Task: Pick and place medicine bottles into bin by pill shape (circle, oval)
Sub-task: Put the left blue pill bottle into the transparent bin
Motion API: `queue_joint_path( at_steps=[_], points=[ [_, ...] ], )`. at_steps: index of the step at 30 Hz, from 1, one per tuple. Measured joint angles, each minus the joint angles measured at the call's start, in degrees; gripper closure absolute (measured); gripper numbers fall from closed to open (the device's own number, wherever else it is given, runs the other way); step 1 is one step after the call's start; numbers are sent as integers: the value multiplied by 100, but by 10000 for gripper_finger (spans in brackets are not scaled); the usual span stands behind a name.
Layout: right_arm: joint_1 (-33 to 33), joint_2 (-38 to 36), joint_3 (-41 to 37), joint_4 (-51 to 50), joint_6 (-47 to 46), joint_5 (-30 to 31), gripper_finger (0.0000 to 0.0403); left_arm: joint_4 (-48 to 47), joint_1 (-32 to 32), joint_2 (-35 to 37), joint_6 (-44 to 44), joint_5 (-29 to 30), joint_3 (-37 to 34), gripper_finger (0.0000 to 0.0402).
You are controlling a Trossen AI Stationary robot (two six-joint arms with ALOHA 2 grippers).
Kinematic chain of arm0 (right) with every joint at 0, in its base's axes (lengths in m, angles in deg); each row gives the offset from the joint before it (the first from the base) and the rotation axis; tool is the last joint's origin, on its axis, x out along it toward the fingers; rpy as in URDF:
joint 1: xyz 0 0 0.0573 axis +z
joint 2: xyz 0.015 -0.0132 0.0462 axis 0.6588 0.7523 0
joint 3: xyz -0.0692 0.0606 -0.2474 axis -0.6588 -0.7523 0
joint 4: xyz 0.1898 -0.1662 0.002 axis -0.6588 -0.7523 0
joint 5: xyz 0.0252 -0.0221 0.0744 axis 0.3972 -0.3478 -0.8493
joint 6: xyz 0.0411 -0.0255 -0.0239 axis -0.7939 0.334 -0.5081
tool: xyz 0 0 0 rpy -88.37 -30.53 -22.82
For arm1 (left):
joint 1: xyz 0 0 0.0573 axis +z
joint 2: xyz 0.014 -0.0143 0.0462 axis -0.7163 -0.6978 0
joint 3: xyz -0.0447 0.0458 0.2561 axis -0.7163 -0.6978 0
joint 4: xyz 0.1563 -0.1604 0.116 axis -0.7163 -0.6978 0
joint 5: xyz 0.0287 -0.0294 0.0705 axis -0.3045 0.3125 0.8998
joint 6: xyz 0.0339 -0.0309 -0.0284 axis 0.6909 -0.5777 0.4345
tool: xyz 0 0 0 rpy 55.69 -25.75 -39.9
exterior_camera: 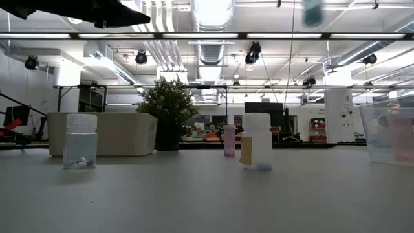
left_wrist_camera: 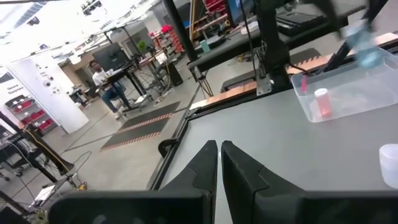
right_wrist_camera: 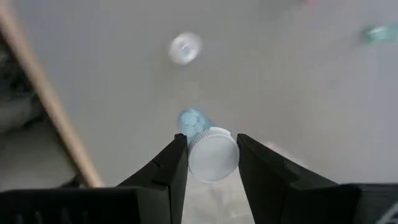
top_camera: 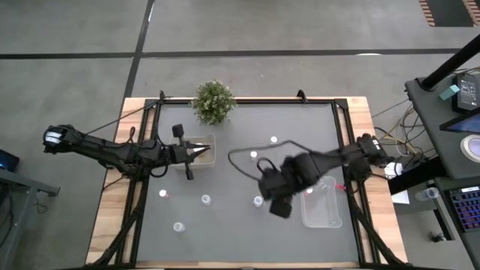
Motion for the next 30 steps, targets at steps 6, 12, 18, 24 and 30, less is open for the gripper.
queue_joint_path(
  at_steps=[6, 12, 18, 24, 30],
  points=[
    [712, -123, -216, 14, -592, -45, 289, 12, 0, 0, -103, 2, -9, 396],
    [1210, -626, -919, 9, -1741, 7, 291, 11, 0, 0, -175, 2, -20, 396],
    [1524, -1418, -1934, 84, -2983, 157, 292, 8, 0, 0, -208, 0, -20, 396],
    [1665, -2260, -3032, 104, -4081, 158, 293, 12, 0, 0, -208, 0, -20, 396],
    [1652, -2917, -4193, 551, -4363, 247, 293, 11, 0, 0, -207, 0, -20, 396]
  ],
)
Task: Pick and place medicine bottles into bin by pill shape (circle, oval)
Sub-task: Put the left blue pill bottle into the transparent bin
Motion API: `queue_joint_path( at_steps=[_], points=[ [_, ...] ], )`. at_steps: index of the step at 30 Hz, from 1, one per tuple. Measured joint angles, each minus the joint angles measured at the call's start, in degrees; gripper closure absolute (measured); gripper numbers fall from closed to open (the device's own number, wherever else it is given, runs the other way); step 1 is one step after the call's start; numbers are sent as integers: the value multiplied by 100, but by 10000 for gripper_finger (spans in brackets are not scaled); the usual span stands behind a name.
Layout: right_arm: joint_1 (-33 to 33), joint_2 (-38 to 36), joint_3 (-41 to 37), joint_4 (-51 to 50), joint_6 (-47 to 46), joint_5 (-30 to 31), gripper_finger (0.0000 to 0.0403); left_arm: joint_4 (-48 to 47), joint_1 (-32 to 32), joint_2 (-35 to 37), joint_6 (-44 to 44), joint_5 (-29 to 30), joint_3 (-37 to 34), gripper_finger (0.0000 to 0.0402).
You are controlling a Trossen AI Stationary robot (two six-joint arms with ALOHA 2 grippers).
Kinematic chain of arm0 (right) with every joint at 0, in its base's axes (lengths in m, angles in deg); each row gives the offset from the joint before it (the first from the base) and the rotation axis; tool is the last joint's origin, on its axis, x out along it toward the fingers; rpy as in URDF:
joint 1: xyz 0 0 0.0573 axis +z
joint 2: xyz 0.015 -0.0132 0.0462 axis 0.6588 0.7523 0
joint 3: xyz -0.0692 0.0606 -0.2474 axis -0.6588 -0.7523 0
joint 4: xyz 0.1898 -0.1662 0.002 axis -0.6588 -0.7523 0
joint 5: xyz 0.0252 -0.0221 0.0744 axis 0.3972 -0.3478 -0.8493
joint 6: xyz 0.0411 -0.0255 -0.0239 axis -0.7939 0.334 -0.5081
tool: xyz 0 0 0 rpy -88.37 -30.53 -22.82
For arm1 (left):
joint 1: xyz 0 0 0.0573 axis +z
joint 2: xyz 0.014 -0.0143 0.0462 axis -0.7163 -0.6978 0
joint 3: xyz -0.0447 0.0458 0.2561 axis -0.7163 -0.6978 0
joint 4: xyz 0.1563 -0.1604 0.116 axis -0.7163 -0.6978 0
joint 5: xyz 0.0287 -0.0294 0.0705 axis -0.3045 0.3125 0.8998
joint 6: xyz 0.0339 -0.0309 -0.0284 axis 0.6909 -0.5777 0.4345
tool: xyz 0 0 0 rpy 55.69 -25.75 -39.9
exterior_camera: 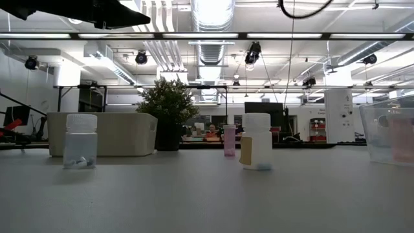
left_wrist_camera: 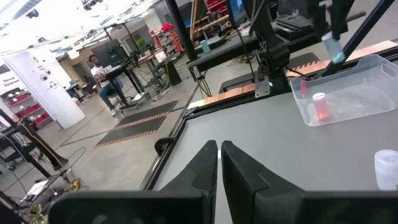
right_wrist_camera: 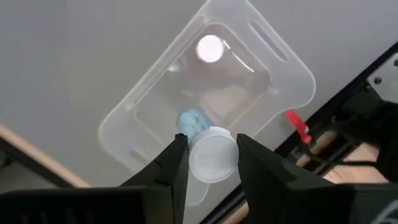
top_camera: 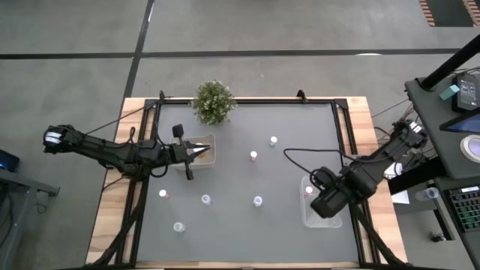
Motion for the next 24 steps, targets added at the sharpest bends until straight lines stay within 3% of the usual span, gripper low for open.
queue_joint_path(
  at_steps=[13, 24],
  points=[
    [-2, -484, -1965, 858, -154, 73, 293, -3, 0, 0, 1, 0, 0, 396],
    [-118, -456, -2580, 1464, -133, 89, 294, -1, 0, 0, 1, 0, 0, 396]
  ],
)
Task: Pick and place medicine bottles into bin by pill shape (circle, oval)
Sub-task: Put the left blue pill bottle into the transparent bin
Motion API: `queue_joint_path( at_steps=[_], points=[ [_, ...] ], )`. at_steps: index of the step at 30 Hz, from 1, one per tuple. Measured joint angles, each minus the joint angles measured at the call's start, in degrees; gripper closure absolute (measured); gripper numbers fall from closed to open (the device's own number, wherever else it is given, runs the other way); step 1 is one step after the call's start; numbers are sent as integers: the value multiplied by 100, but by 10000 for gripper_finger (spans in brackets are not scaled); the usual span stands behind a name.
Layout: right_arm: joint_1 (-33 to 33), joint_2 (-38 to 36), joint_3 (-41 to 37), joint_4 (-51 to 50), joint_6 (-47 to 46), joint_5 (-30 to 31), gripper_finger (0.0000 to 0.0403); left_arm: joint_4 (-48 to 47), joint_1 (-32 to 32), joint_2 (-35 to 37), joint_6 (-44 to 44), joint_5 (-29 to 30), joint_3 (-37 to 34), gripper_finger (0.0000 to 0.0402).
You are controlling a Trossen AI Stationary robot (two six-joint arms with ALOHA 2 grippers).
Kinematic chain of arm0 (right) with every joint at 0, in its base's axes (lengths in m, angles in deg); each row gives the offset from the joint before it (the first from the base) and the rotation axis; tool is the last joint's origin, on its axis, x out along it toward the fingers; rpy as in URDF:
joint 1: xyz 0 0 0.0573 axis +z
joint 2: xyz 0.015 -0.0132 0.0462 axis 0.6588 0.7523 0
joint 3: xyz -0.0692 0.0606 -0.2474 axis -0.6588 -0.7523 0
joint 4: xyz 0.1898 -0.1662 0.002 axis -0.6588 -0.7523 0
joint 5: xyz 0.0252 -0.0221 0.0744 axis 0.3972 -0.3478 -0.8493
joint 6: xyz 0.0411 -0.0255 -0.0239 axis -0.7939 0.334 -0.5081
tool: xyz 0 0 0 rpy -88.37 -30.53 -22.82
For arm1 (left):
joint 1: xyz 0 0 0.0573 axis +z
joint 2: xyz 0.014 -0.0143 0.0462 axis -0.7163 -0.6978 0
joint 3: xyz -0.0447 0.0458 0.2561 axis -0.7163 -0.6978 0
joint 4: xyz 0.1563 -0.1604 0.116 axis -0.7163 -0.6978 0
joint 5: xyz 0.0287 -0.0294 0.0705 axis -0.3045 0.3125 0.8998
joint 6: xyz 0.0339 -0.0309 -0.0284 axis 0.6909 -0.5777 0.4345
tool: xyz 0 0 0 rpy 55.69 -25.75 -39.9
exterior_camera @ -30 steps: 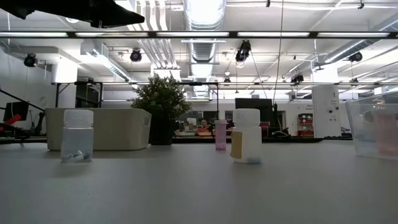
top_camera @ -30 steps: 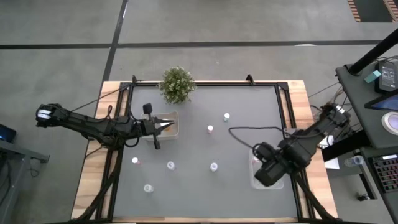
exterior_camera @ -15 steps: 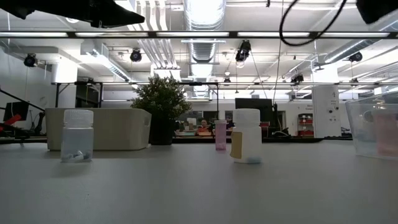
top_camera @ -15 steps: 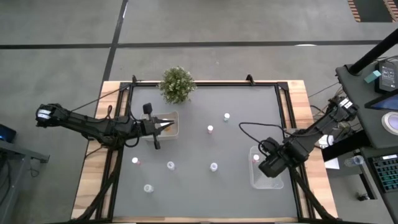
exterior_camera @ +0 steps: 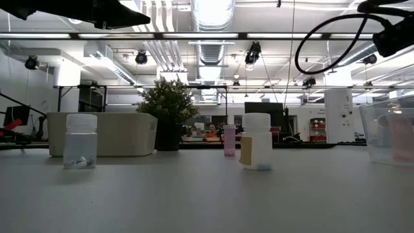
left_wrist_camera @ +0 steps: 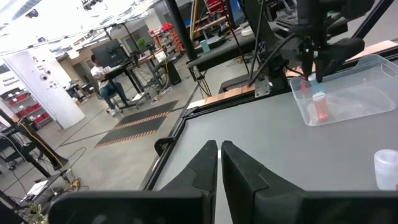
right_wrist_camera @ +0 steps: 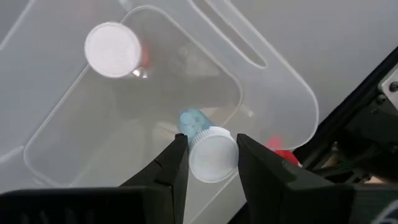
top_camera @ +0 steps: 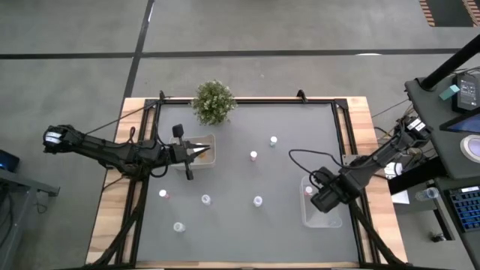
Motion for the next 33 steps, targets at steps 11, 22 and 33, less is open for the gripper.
queue_joint_path(
  at_steps=[11, 22, 33],
  points=[
    [-186, 5, -41, 50, 94, 140, 294, 0, 0, 0, 0, 0, 0, 396],
    [-186, 7, -114, 191, 94, 269, 294, -2, 0, 0, 1, 0, -2, 396],
    [-186, 10, -315, 339, 92, 271, 294, -2, 0, 0, 2, 0, -2, 396]
  ],
)
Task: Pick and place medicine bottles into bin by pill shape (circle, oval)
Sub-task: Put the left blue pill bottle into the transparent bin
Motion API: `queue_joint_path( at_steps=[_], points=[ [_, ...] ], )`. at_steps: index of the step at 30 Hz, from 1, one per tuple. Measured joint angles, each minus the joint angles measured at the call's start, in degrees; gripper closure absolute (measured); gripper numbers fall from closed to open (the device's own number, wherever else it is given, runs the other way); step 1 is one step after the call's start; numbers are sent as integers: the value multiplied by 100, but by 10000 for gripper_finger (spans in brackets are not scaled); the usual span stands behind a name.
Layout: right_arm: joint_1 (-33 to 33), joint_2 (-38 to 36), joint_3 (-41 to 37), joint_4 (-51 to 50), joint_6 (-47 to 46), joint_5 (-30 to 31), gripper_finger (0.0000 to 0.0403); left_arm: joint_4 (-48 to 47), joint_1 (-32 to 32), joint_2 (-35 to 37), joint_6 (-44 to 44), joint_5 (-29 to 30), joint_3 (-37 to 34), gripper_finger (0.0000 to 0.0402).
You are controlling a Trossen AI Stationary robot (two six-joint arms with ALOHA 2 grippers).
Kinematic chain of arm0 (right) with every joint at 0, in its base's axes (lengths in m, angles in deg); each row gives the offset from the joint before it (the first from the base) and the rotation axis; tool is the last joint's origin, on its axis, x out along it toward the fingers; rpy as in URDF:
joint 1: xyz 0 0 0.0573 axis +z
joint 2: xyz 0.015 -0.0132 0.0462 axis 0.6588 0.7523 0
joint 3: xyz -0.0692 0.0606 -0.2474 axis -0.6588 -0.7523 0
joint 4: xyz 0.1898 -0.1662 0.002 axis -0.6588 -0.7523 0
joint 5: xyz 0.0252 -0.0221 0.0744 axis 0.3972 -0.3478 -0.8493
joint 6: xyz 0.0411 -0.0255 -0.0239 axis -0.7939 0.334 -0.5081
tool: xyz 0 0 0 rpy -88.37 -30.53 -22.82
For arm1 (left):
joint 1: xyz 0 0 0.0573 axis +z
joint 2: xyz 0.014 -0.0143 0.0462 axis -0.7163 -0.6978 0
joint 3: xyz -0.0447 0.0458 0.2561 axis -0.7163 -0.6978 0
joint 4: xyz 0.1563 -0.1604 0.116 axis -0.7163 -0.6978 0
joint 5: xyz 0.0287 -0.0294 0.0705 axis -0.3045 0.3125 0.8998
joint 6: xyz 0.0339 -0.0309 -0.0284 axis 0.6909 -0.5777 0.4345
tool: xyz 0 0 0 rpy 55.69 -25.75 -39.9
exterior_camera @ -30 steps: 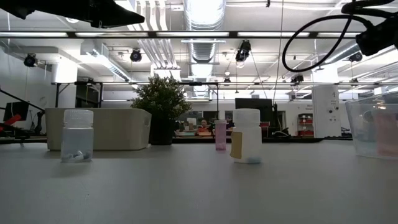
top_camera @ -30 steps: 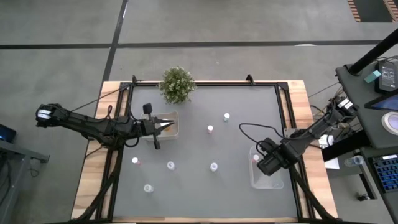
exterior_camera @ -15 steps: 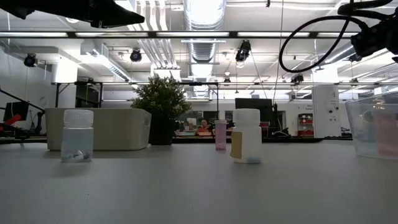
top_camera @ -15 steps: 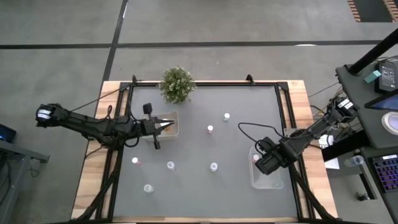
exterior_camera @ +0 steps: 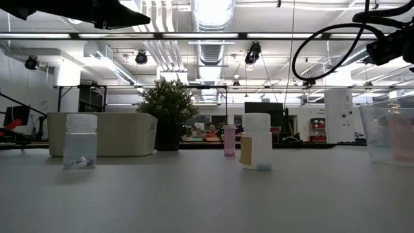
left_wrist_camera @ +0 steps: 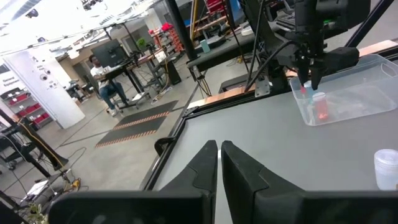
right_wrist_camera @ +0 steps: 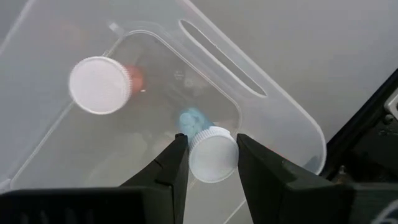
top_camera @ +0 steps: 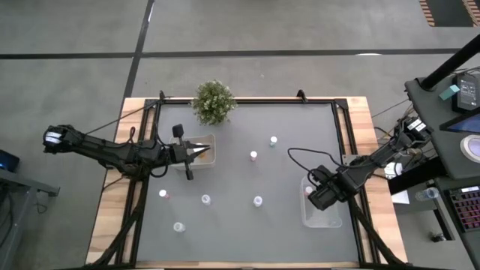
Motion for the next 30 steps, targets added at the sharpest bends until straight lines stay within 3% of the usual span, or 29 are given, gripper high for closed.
queue_joint_path(
  at_steps=[12, 30],
  points=[
    [0, 0, -21, 3, 0, 0, 270, 0, 0, 0, 1, 0, -2, 396],
    [0, -44, 6, -67, 0, -54, 266, -2, 2, 0, 1, 0, -2, 396]
  ],
)
